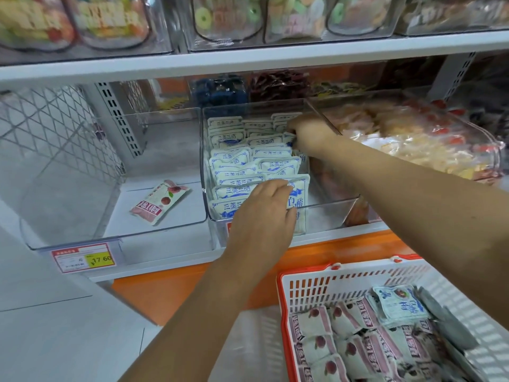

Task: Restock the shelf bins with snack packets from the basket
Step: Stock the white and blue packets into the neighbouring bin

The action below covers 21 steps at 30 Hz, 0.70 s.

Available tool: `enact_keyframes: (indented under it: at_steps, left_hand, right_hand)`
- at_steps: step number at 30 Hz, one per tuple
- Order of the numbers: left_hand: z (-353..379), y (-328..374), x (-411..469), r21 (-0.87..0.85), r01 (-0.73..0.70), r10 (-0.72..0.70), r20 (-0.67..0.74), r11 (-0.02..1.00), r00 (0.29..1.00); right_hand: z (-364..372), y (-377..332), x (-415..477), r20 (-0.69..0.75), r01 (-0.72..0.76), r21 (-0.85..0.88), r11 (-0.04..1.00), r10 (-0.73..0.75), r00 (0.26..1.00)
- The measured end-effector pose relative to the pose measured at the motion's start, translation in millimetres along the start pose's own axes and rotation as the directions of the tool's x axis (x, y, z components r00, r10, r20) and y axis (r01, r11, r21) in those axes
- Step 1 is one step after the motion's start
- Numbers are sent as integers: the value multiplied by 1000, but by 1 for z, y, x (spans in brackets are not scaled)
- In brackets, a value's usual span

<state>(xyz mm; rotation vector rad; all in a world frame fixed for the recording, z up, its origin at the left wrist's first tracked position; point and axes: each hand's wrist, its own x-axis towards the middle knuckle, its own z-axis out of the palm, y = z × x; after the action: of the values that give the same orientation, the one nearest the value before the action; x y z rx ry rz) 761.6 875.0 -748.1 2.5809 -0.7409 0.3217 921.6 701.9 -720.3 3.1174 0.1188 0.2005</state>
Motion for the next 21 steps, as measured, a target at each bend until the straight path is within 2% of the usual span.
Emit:
enact_keyframes:
  at_steps: [4,7,10,12,14,17,19,21]
  left_hand:
    - [2,0,-3,-9,-25,25,-18,1000,1000]
    - [3,4,-10,-70,-79,69,-130,994,989]
    - [9,8,-22,-115,-191,161,-229,975,960]
    - [16,10,-33,-125,-245,217,-207,961,954]
    - [23,13,-47,-110,-259,252,-72,960,965]
    - [36,20,-67,-32,-242,241,274,970,931]
    - [48,26,-79,20,-222,191,440,975,877]
    - [64,32,-92,49,-186,127,562,981,817]
  right_hand:
    - [-2,-5,-8,57,22,45,999,-24,998]
    - [-6,-3,-27,31,9,150,989,-14,999]
    - [-20,-1,-64,-228,38,340,940,43,973]
    - [-25,0,-103,-344,168,506,846,19,939]
    - [-16,4,-147,-325,241,573,783,-52,944]
    - [20,13,-207,-192,217,546,809,-131,973]
    - [55,25,-233,-40,153,521,840,-155,987]
    - [94,40,-248,154,-9,482,876,-74,985]
